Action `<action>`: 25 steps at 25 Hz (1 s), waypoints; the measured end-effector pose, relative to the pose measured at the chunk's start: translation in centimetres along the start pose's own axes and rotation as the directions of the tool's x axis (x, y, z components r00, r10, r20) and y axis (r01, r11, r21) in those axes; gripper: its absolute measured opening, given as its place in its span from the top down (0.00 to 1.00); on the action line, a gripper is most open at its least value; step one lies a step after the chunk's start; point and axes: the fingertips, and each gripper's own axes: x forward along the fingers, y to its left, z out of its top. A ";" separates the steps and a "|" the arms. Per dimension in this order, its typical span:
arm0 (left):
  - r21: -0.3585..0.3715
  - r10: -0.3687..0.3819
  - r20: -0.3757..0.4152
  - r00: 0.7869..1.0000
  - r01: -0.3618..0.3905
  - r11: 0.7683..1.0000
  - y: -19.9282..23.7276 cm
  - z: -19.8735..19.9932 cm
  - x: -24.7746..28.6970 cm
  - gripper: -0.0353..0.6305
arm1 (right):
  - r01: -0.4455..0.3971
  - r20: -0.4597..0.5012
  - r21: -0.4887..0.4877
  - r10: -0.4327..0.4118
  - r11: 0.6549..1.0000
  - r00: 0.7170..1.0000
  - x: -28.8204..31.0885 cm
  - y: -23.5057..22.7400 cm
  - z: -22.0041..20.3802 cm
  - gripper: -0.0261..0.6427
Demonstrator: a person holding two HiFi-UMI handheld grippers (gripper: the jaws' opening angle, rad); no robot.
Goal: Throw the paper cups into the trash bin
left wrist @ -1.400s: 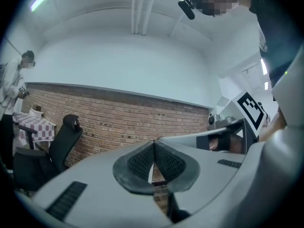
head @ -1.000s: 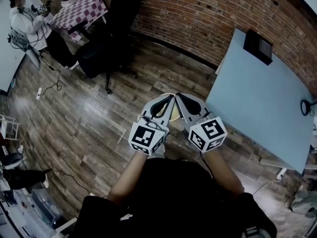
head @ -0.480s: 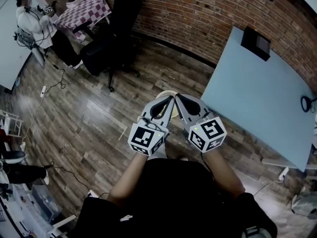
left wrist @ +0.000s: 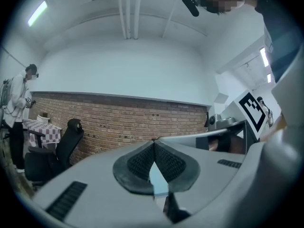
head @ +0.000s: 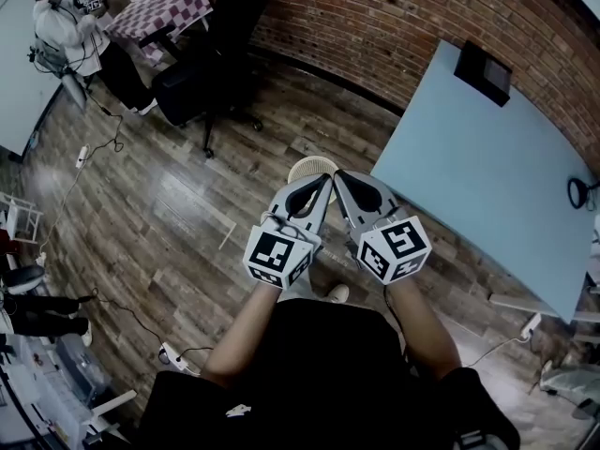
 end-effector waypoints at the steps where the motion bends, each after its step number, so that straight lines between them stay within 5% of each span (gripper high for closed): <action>1: 0.001 0.000 -0.001 1.000 0.000 1.000 -0.2 0.1 0.0 0.94 | -0.001 0.000 0.001 0.001 1.000 1.000 -0.2 0.0 0.1 0.96; 10: 0.008 0.033 -0.004 0.999 -0.033 0.999 -2.0 0.5 0.0 0.94 | -0.017 0.021 0.012 0.017 1.000 1.000 -2.0 -0.2 0.6 0.96; 25: -0.028 -0.030 0.025 0.999 0.031 0.999 -4.0 0.7 -1.5 0.94 | 0.036 0.025 -0.019 -0.035 0.999 0.999 -4.3 1.1 0.7 0.96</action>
